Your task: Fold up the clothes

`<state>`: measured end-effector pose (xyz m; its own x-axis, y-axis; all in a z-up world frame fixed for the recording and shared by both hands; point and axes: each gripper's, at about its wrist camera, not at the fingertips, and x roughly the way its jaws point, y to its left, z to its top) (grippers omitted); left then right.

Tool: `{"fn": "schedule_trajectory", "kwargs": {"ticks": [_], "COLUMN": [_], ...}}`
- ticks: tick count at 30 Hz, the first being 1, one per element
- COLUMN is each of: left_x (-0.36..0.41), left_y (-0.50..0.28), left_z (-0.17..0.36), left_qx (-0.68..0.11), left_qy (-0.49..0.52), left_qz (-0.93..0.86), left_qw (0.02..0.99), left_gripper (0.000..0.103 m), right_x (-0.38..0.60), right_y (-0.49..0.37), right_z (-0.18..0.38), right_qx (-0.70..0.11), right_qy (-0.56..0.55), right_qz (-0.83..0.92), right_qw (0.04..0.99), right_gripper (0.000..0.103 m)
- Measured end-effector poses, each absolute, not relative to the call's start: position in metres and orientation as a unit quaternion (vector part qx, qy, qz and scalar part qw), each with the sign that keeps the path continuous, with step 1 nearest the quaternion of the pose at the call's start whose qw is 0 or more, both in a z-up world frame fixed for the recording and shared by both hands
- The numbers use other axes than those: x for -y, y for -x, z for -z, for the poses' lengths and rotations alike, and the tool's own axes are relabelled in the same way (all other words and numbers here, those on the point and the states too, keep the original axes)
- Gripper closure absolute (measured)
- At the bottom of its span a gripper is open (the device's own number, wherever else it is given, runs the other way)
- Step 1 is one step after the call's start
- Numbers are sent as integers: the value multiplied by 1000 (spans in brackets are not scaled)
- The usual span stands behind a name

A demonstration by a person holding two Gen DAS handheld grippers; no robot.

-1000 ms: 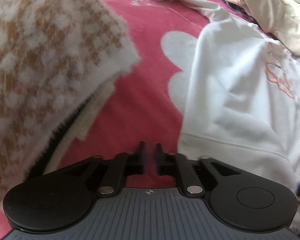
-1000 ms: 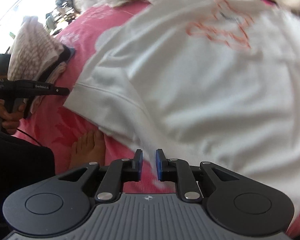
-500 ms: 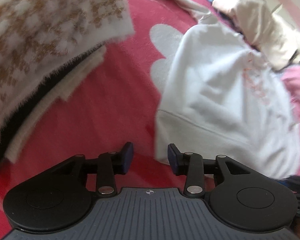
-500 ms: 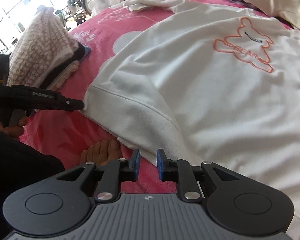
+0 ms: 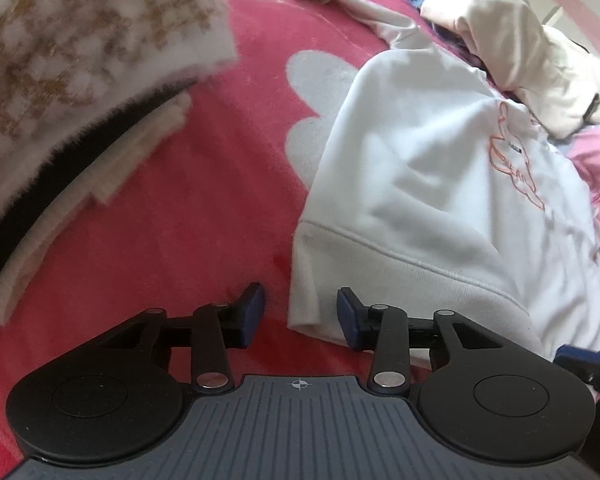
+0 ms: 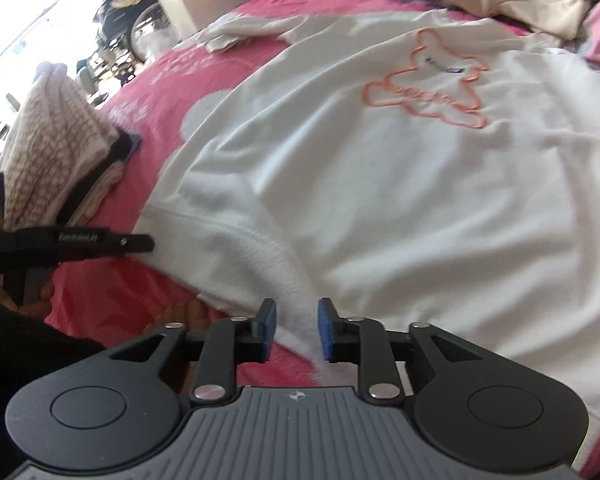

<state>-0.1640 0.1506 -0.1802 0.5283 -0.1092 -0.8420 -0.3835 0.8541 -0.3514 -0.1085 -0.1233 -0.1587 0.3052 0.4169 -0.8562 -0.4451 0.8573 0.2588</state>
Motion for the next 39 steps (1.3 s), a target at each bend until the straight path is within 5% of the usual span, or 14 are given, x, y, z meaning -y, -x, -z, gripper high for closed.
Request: {"fn": "schedule_trajectory", "kwargs": {"ticks": [3,11,36,39], "left_x": [-152,-148,-146,-136], "left_y": [164,171,174,183], "left_z": [181,160,164,154], "left_qx": [-480,-466,-487,-481], "left_qy": [267,257,204,161], "left_qz": [-86,-114,-91,-75], "left_qw": [831,839,845,859], "left_gripper": [97,101,97,79], "right_x": [132,141,77,103], "right_y": [103,99,107,101], "right_z": [161,156,195,173], "right_qx": [-529,-518,-476,-487], "right_qy": [6,-1,187,110], "right_qz": [-253,-242,-302,-299], "right_qw": [810,820,804,814], "right_gripper": [76,74,76,74]}}
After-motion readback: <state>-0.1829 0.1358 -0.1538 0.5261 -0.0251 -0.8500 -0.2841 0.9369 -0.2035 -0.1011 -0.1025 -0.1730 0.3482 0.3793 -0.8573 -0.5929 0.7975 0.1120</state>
